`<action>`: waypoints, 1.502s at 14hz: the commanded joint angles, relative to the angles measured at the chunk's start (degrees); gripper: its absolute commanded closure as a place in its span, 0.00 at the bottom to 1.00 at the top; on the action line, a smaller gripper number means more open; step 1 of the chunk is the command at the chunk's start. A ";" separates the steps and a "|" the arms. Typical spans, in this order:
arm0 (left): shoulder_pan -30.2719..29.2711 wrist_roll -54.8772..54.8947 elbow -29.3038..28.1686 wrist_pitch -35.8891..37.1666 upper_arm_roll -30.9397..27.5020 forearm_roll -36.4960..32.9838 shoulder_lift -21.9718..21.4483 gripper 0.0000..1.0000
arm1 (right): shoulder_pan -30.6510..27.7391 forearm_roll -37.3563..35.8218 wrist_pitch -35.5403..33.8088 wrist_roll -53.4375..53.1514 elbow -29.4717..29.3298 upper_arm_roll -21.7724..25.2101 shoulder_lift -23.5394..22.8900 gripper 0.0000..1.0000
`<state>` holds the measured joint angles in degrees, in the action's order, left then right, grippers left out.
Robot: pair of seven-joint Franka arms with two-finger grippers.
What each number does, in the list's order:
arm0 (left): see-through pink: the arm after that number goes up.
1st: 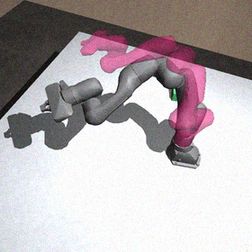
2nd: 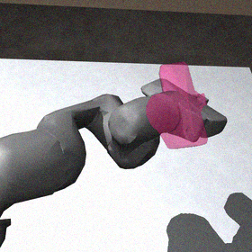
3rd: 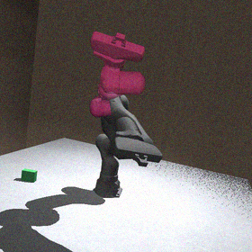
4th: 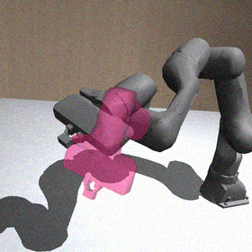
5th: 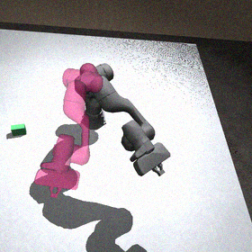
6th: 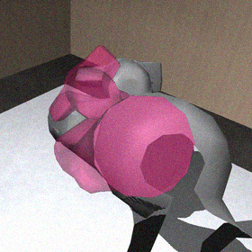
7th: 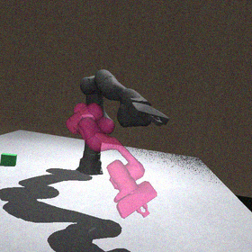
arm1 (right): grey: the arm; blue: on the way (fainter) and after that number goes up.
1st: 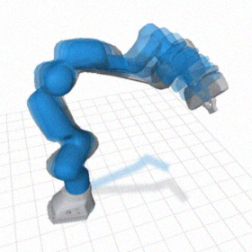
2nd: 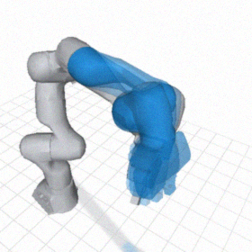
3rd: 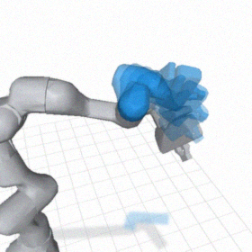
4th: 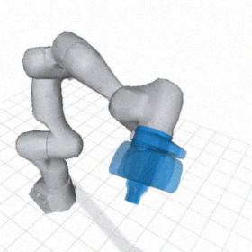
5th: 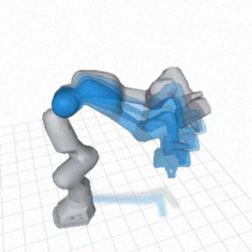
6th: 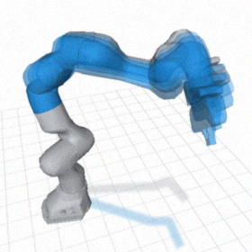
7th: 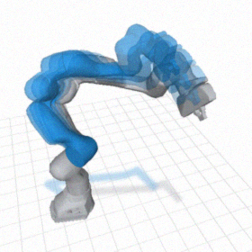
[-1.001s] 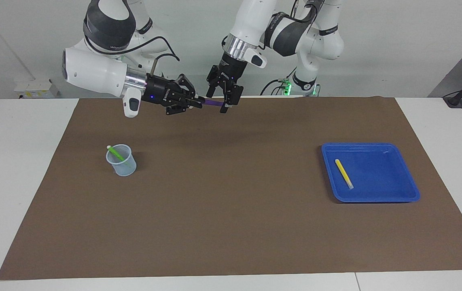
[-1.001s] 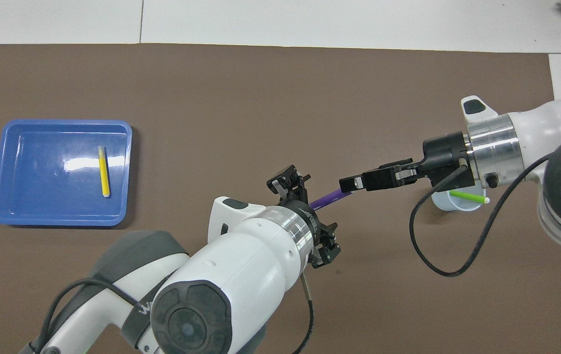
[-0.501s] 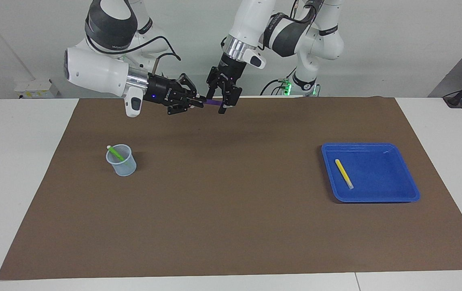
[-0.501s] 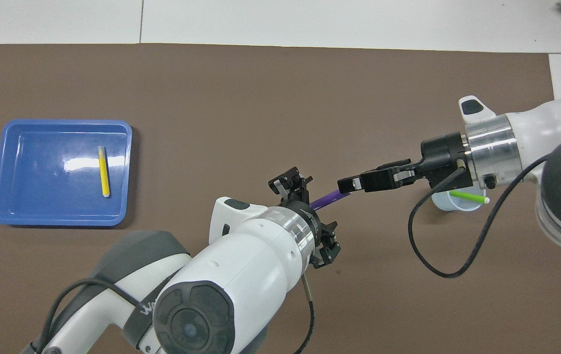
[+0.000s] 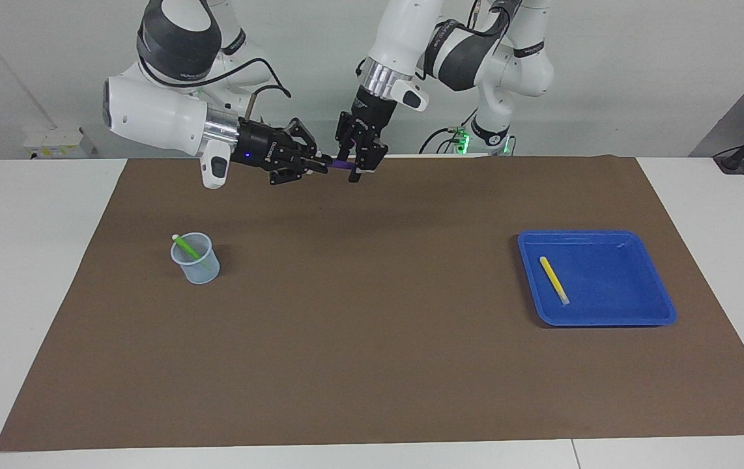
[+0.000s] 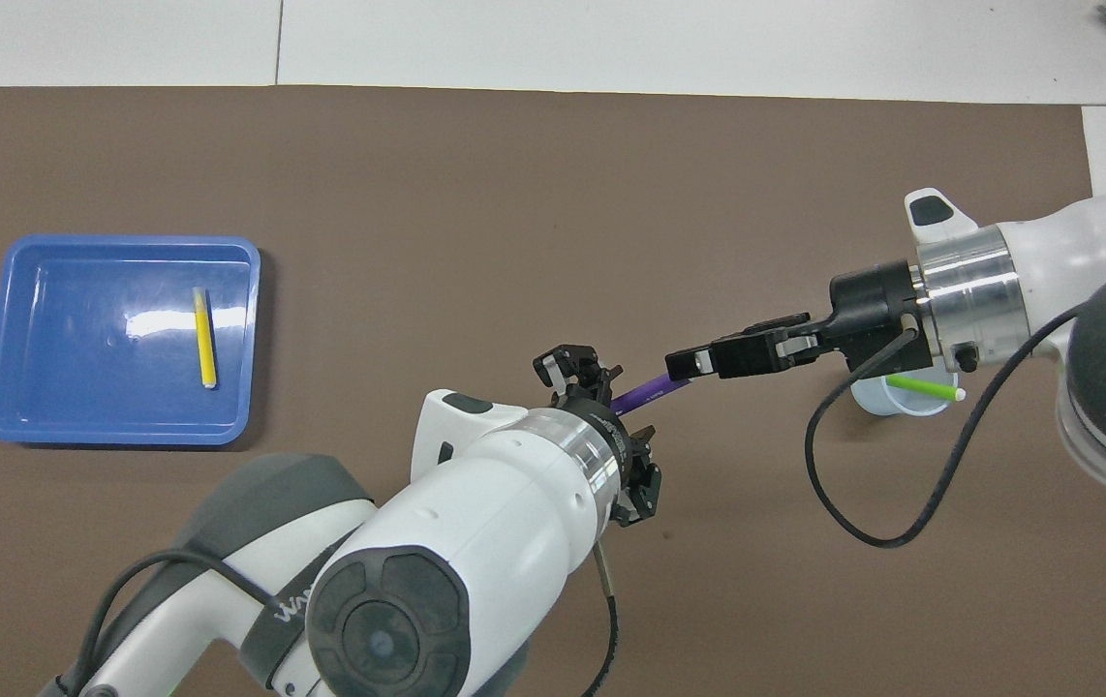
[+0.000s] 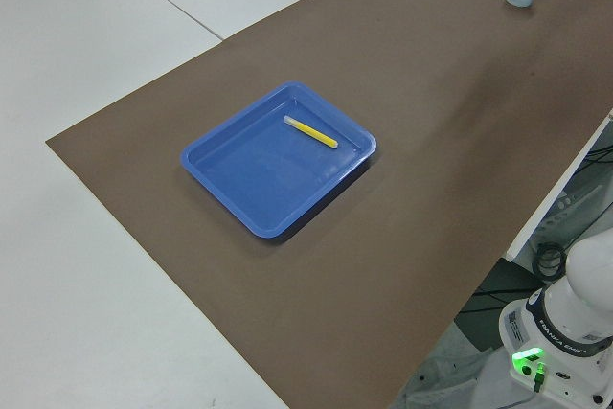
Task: Right arm passes pens to left for tray arrangement
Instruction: 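Grasp the purple pen with the left gripper and open the right gripper, then carry the purple pen to the tray with the left gripper while the right gripper returns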
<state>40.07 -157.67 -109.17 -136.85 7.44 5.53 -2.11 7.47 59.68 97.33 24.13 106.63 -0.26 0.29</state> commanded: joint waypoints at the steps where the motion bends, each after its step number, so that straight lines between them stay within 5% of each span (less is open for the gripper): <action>1: 0.80 -7.91 1.33 2.47 -0.32 -2.45 -0.27 0.39 | -0.08 2.10 1.28 1.88 2.00 -0.10 1.47 1.00; 7: 0.80 -8.35 1.33 2.47 -0.32 -2.28 -0.27 0.90 | -0.08 2.10 1.28 1.79 2.00 -0.10 1.47 1.00; 9: 0.80 -8.35 1.59 2.55 -0.32 -2.28 -0.27 1.00 | -0.08 2.10 1.28 1.79 2.00 -0.10 1.47 1.00; 14: 0.80 -8.26 1.68 3.08 -0.40 -2.28 -0.27 1.00 | 0.00 2.10 1.19 -0.21 1.91 -0.10 1.47 1.00; 15: 0.80 -8.26 1.94 3.17 -0.41 -2.28 -0.27 1.00 | 0.00 2.02 1.19 -1.88 1.91 -0.10 1.47 0.94; 18: 0.80 -7.82 1.95 3.26 -0.41 -2.37 -0.09 1.00 | 0.71 1.84 1.28 -3.04 1.91 -0.10 1.47 0.00; 21: 0.80 -7.30 2.03 3.61 -0.41 -2.89 -0.09 1.00 | 0.80 1.49 1.45 -3.13 1.91 -0.10 1.47 0.00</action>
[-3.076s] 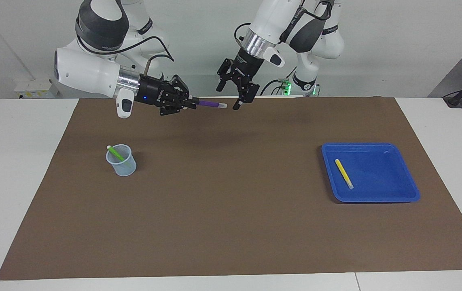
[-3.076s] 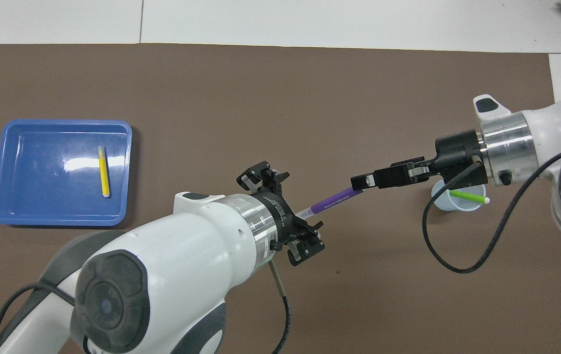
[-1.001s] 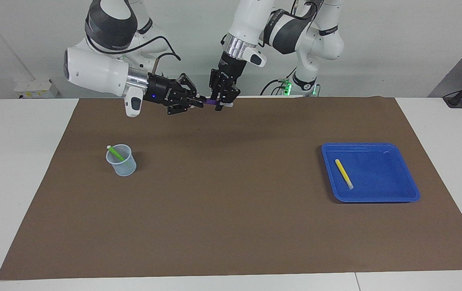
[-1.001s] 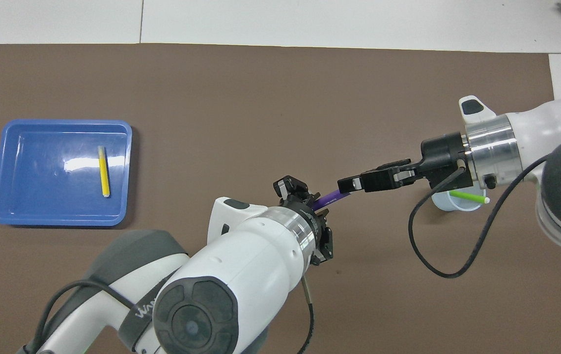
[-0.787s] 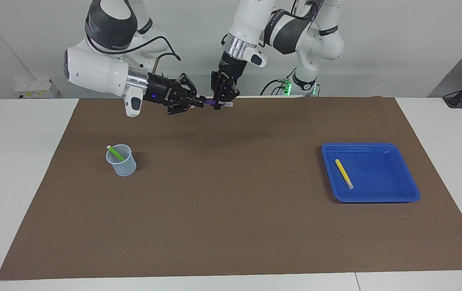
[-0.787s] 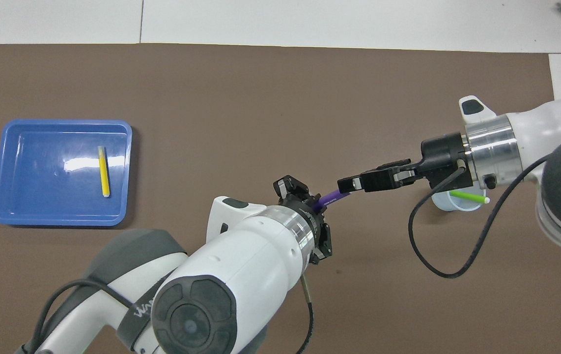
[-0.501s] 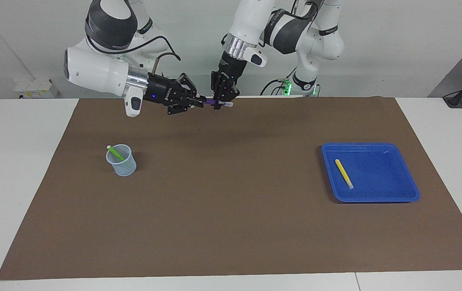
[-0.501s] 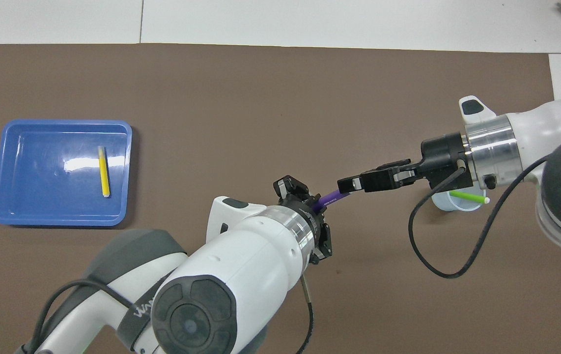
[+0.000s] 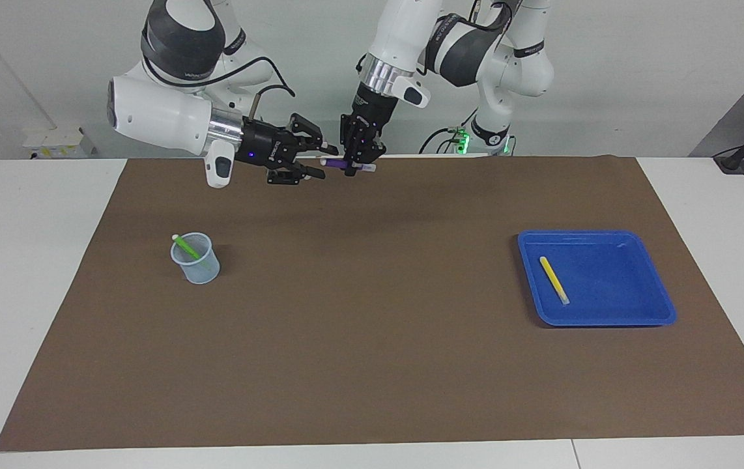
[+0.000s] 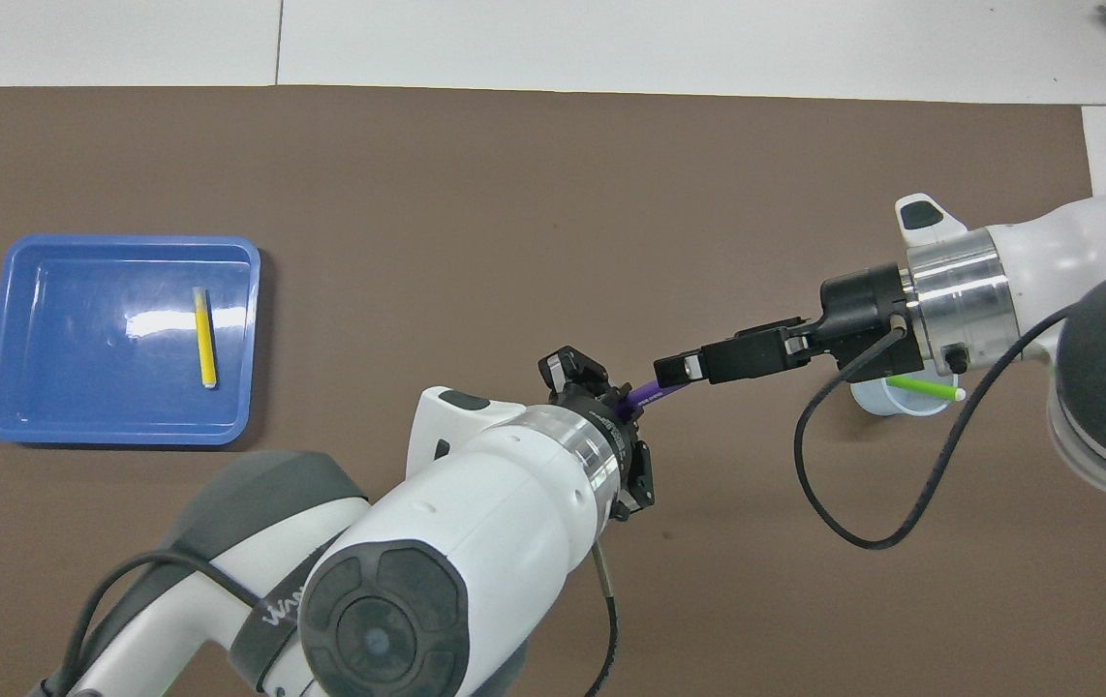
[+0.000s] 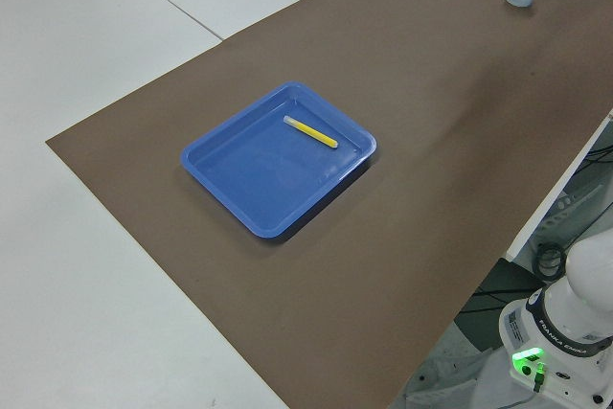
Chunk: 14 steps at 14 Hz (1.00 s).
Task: Right arm passes pens to left for tray arrangement
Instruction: 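Carry the purple pen to the tray with the left gripper while the right gripper returns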
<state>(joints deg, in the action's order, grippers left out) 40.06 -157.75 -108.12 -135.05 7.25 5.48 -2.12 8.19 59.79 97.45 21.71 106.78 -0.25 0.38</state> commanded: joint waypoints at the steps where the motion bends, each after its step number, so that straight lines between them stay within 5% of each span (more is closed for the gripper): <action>1: 0.64 -5.48 0.98 2.33 -0.22 -2.85 -0.16 1.00 | 0.07 1.21 1.86 -0.61 1.76 -0.10 1.38 0.00; 5: -1.11 5.42 0.72 7.17 -0.92 -2.58 -1.04 1.00 | -0.45 -2.29 1.95 0.09 1.59 -0.01 1.29 0.00; 14: -18.67 38.79 -1.21 11.21 -0.92 2.32 -1.66 1.00 | -2.30 -31.46 4.59 0.44 0.97 0.07 0.68 0.00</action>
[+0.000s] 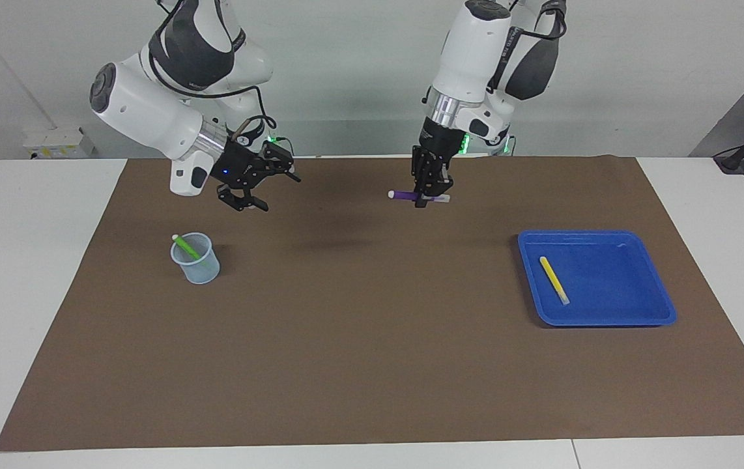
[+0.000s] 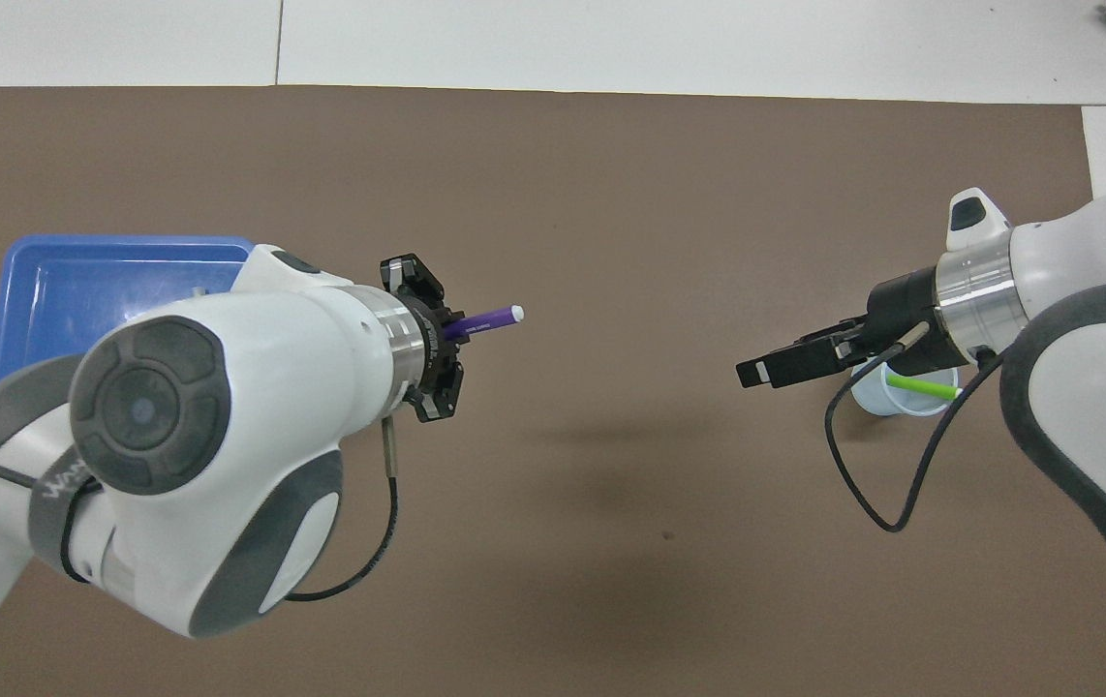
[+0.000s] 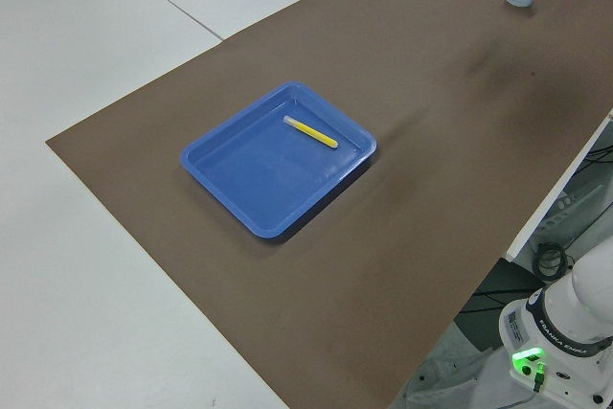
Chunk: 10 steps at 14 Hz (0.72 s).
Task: Right arm passes pens to left for tray arrangement
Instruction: 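Carry the purple pen to the tray with the left gripper while the right gripper returns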
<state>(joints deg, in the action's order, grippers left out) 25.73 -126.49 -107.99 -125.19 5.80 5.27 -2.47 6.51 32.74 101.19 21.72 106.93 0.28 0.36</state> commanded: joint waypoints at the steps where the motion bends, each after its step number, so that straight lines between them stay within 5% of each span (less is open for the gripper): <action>1: -7.16 11.66 -1.70 2.05 0.53 3.59 -1.40 1.00 | -0.71 -7.57 0.94 0.34 0.83 -0.46 0.69 0.00; 10: -27.73 54.81 -2.84 10.48 0.45 4.75 -2.89 1.00 | -6.33 -26.67 2.96 3.32 1.70 -0.46 1.05 0.00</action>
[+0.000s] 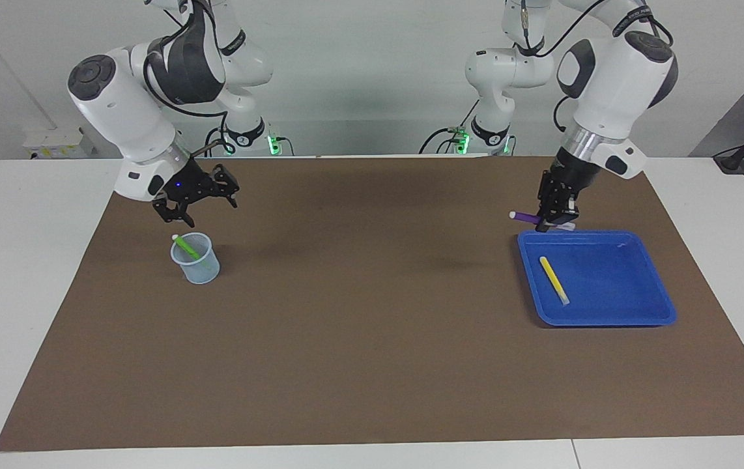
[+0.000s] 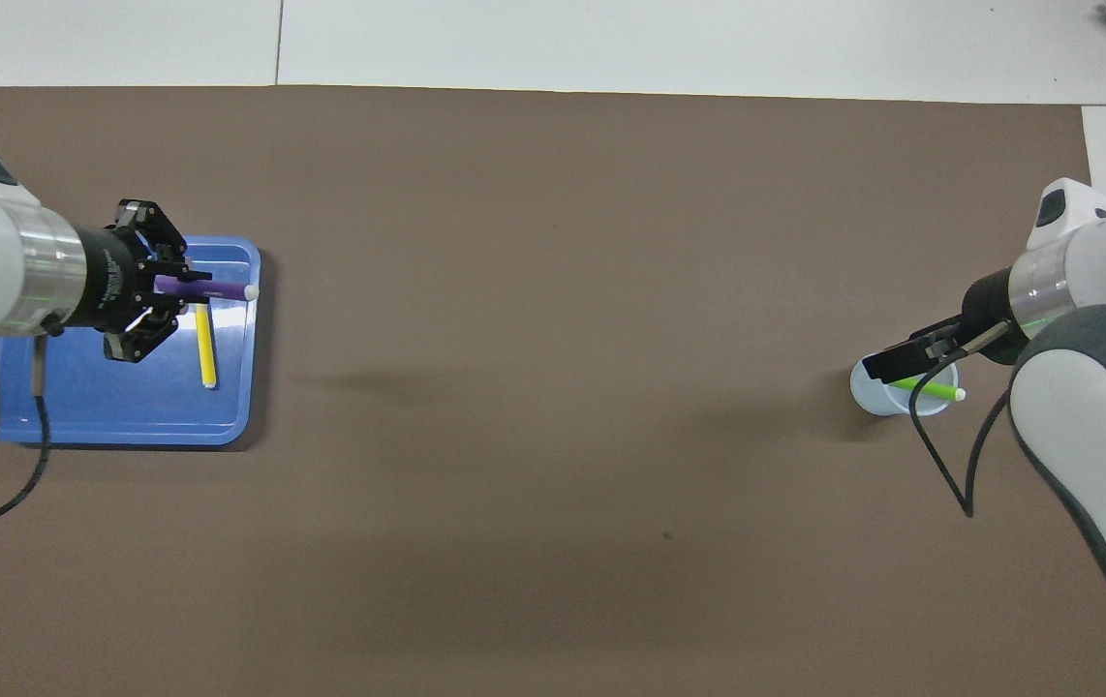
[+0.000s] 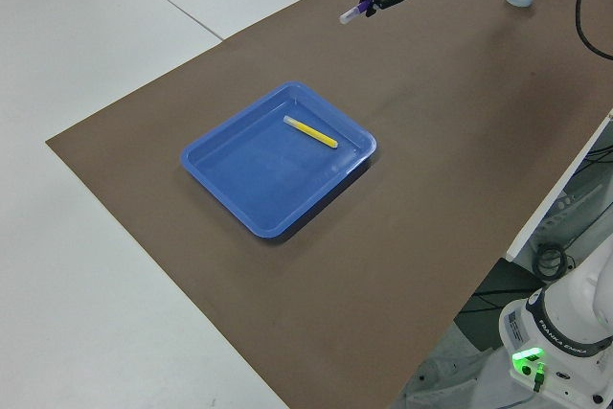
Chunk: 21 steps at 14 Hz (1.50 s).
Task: Right arm passes pens to left for tray arrangement
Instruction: 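Carry the purple pen to the tray with the left gripper while the right gripper returns, then lower the purple pen into the blue tray and open the left gripper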
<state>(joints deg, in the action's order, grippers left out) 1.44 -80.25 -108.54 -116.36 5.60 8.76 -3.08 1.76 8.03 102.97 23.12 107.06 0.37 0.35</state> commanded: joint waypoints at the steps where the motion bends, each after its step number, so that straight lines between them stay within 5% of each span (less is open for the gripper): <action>1: -5.37 14.97 -2.82 2.18 0.64 1.26 -2.28 1.00 | -2.20 -3.18 2.05 2.10 2.19 -0.55 1.23 0.00; 8: -14.18 61.22 -4.93 0.18 0.29 -4.17 3.33 1.00 | -3.96 -8.46 12.07 3.42 10.45 -0.55 3.86 0.00; 13: -13.92 76.52 -5.73 -8.26 0.29 -9.18 10.63 1.00 | -6.25 -8.91 16.81 5.79 13.53 -0.46 3.78 0.00; 15: -13.57 77.43 -5.28 -11.06 0.38 -16.11 14.84 1.00 | -6.42 -9.08 19.10 5.79 15.11 -0.46 3.52 0.00; 21: -12.95 77.87 -5.90 -17.76 0.47 -17.29 21.80 1.00 | -6.95 -9.52 23.67 5.79 17.57 -0.46 1.49 0.00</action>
<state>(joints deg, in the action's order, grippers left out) -12.19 -2.94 -114.29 -132.51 6.48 -7.53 18.03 -4.18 0.39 124.20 28.11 122.70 0.47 1.86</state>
